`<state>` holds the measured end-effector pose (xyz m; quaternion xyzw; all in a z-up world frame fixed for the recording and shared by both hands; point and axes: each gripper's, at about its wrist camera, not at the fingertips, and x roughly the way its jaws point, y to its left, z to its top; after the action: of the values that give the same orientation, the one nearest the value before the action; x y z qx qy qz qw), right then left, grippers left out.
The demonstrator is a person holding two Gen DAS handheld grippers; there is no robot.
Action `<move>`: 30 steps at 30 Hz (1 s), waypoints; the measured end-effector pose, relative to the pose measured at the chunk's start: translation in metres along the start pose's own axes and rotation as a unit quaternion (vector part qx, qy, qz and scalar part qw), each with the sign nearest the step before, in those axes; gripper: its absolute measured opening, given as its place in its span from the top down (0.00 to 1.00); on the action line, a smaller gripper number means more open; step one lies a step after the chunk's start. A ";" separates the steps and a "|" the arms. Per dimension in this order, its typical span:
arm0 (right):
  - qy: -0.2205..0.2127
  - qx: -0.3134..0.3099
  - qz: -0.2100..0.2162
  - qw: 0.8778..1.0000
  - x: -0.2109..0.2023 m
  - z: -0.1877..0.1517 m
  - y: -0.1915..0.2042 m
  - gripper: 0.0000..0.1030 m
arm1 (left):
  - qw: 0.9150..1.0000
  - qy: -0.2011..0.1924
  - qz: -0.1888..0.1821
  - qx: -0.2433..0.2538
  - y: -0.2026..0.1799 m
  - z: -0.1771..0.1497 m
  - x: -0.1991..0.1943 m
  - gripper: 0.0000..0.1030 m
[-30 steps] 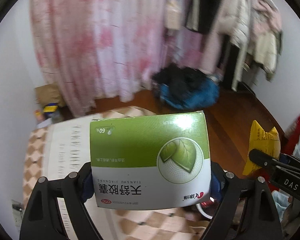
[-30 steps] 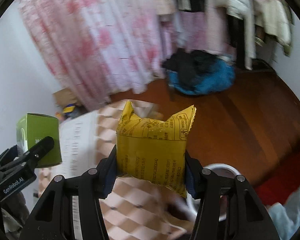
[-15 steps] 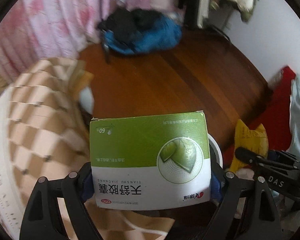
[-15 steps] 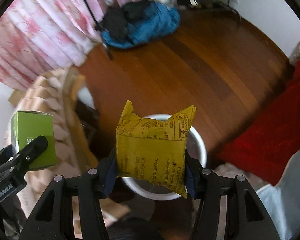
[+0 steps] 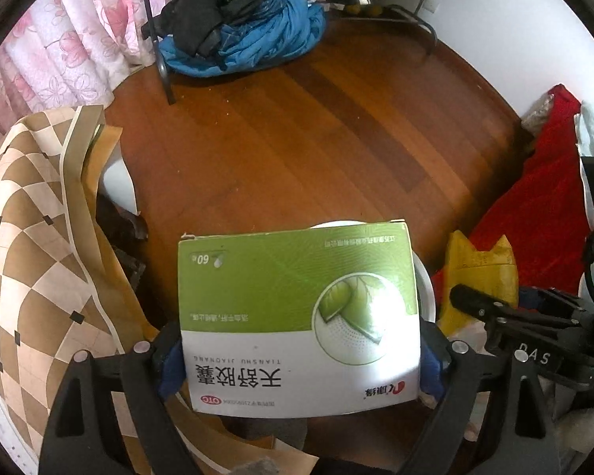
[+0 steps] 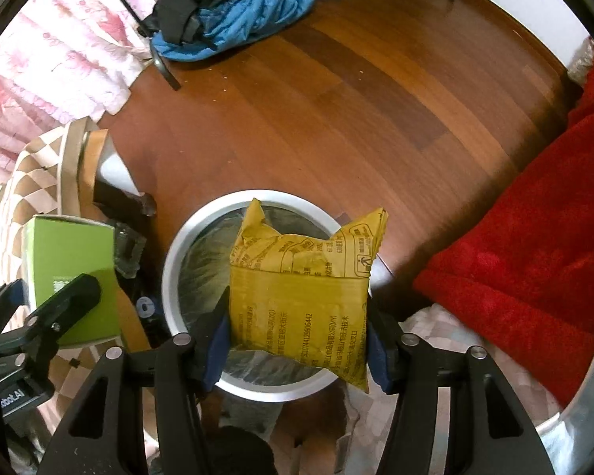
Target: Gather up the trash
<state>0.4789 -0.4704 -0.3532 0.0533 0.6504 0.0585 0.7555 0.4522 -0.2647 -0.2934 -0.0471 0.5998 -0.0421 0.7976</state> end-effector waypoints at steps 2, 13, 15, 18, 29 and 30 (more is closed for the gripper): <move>-0.002 0.002 -0.007 1.000 0.000 0.002 -0.002 0.27 | 1.000 0.001 0.003 0.000 0.002 0.000 0.002 0.03; 0.004 -0.001 -0.041 0.999 -0.039 -0.004 0.013 0.02 | 0.999 -0.035 0.027 -0.009 0.012 -0.007 -0.052 0.01; 0.007 -0.006 -0.045 0.999 -0.054 -0.009 0.020 0.02 | 0.999 -0.041 0.032 -0.010 0.014 -0.008 -0.064 0.01; 0.001 -0.008 -0.038 0.999 -0.080 -0.015 0.028 0.02 | 0.998 -0.054 0.036 -0.009 0.017 -0.011 -0.092 0.01; -0.074 -0.028 0.020 0.997 -0.222 -0.048 0.062 0.01 | 0.993 -0.117 0.017 -0.016 0.027 -0.040 -0.218 0.01; -0.082 -0.030 0.025 0.996 -0.235 -0.053 0.065 0.01 | 0.993 -0.120 0.016 -0.017 0.028 -0.044 -0.225 0.01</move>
<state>0.3902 -0.4429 -0.1219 0.0516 0.5826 0.0926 0.8058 0.3481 -0.2099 -0.0946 -0.0558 0.5013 -0.0137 0.8634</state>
